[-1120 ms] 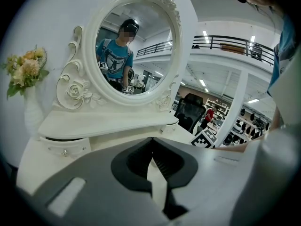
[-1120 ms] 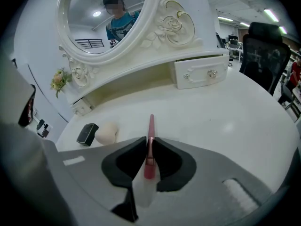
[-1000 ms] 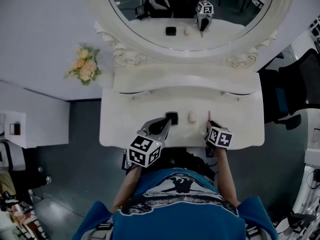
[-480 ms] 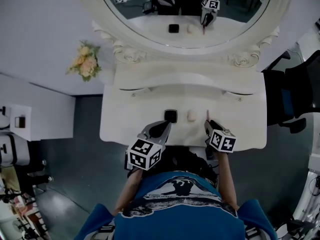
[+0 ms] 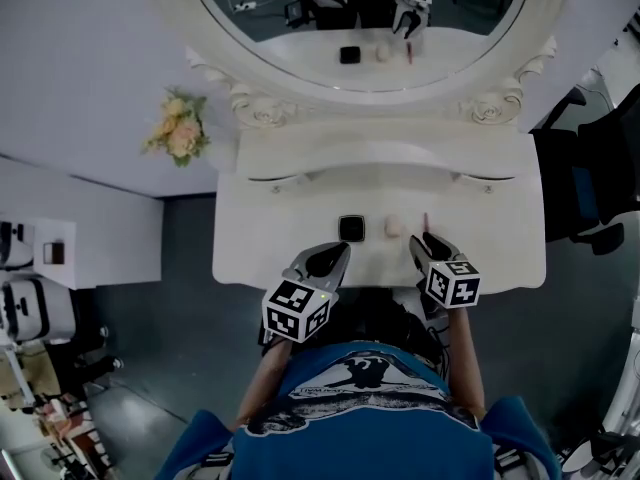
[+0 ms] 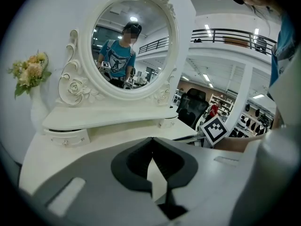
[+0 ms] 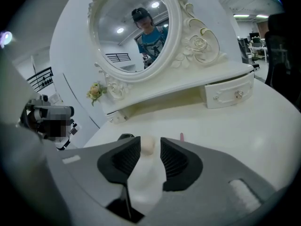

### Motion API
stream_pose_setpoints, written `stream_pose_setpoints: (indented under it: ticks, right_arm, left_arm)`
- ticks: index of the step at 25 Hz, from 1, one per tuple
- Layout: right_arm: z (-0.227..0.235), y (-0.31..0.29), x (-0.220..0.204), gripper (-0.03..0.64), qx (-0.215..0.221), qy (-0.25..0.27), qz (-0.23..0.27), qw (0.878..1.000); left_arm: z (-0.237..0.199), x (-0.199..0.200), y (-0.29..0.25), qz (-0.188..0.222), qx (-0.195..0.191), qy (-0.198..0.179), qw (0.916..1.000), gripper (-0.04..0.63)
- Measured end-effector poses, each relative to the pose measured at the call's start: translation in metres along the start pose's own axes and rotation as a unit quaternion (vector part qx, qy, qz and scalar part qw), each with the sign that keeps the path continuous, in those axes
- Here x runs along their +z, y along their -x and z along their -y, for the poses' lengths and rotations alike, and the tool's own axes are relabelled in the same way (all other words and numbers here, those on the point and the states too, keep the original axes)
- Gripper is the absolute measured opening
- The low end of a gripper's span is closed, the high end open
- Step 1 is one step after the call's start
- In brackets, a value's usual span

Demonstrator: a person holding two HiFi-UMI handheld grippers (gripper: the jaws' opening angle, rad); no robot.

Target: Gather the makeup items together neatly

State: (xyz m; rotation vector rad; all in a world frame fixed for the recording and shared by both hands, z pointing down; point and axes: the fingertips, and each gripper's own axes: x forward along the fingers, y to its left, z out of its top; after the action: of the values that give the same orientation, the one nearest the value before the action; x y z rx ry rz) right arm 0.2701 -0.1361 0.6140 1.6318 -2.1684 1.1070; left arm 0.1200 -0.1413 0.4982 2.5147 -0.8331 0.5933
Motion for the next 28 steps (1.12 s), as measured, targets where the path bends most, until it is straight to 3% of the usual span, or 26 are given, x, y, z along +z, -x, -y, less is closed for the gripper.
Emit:
stream_pose_setpoints:
  ticks: [8, 18, 28]
  right_arm:
    - [-0.046, 0.015, -0.001, 0.137, 0.002, 0.009, 0.036, 0.999]
    - [-0.135, 0.044, -0.043, 0.135, -0.002, 0.036, 0.06, 0.998]
    - [-0.22, 0.074, -0.096, 0.067, -0.005, 0.065, 0.088, 0.994]
  left_arm:
    - [-0.005, -0.019, 0.037, 0.006, -0.01, -0.005, 0.9999, 0.014]
    - [-0.009, -0.066, 0.124, 0.029, -0.02, 0.001, 0.9994, 0.014]
    - [-0.011, -0.115, 0.2, 0.052, -0.029, 0.016, 0.9981, 0.014]
